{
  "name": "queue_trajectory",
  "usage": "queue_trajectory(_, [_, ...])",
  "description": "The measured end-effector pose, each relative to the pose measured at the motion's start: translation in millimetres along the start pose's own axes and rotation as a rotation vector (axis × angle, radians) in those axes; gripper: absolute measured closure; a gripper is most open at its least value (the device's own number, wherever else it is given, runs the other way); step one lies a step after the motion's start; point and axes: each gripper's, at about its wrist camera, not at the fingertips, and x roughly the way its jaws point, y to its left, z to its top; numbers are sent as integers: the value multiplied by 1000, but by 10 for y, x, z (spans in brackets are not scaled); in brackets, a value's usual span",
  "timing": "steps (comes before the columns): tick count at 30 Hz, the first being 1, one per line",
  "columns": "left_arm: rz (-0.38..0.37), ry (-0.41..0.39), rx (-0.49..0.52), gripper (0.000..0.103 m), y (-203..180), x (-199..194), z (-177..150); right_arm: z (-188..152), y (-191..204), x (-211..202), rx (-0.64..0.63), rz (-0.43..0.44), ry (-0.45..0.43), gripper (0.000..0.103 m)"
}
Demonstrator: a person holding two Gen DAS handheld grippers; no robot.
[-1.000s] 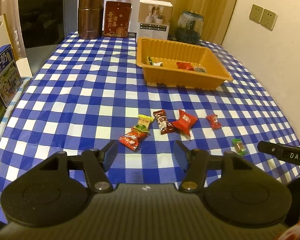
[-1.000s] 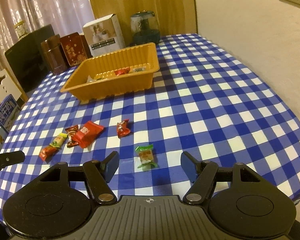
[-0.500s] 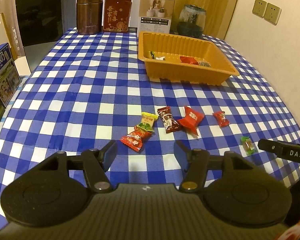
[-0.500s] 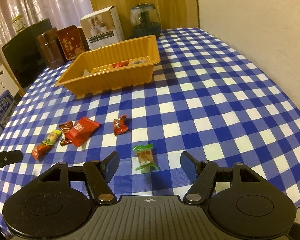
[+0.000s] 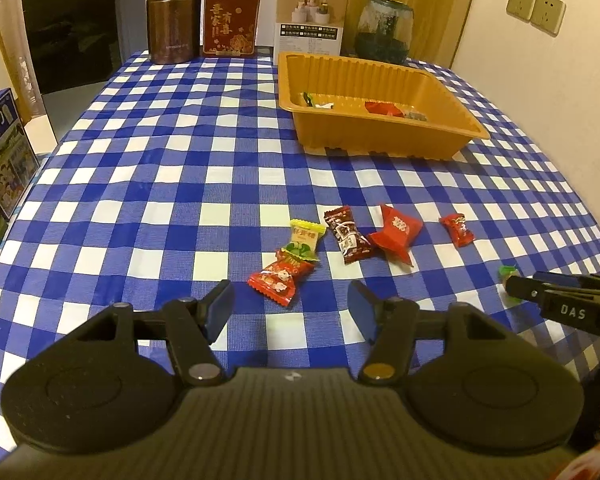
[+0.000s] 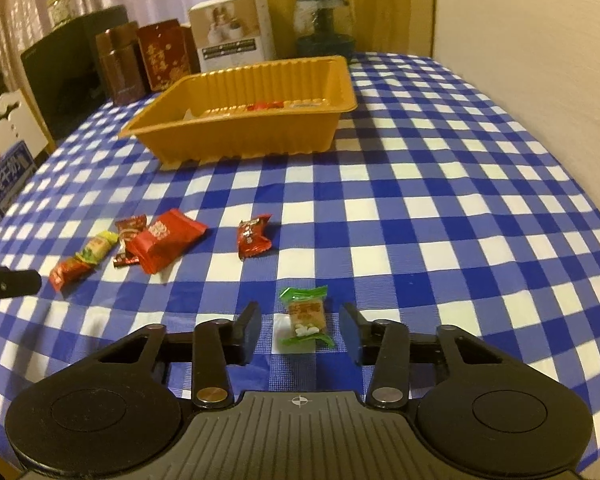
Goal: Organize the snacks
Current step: 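Grasp the clear green-trimmed square candy with the right tool while the left tool grasps the red printed packet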
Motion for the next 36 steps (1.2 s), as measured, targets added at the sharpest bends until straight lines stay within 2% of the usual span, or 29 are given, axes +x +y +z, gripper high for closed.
queue_trajectory(7, [-5, 8, 8, 44, 15, 97, 0, 2, 24, 129, -28, -18, 7, 67])
queue_trajectory(11, [-8, 11, 20, 44, 7, 146, -3, -6, 35, 156, -42, -32, 12, 82])
queue_trajectory(16, [-11, 8, 57, 44, -9, 222, 22, -12, 31, 120, -32, -34, 8, 83])
queue_trajectory(22, [-17, 7, 150, 45, -11, 350, 93, 9, 26, 46, -19, -22, -1, 83])
queue_trajectory(26, [-36, 20, 195, 50, -2, 454, 145, 6, 35, 23, -16, -19, 0, 83])
queue_trajectory(30, [-56, 51, 224, 64, 17, 556, 167, -14, 25, 30, -11, -24, 7, 83])
queue_trajectory(36, [-66, 89, 222, 78, 49, 640, 159, -29, 3, 22, -7, -24, 11, 83])
